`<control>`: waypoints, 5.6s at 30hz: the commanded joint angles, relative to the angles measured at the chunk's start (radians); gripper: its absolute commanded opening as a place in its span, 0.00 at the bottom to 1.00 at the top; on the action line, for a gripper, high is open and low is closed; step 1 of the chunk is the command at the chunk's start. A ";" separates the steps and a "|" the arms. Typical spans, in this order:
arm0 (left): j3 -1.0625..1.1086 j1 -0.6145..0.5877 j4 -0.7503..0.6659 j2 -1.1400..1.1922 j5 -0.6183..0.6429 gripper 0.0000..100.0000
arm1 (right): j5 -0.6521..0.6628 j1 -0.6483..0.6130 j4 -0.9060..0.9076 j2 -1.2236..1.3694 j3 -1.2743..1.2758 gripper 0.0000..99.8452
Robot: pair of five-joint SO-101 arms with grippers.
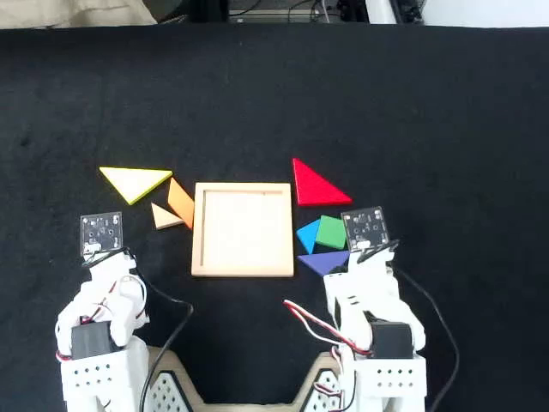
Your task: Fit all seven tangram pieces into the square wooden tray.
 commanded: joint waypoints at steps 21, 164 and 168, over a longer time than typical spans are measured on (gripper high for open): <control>0.010 -0.005 -0.005 -0.008 -0.005 0.03 | -0.003 -0.017 -0.020 0.071 0.002 0.01; -0.656 0.177 -0.779 1.115 0.127 0.18 | 0.241 -0.057 -0.327 1.038 -1.066 0.07; -0.648 0.177 -0.779 1.099 0.127 0.18 | 0.241 -0.057 -0.328 1.043 -1.067 0.18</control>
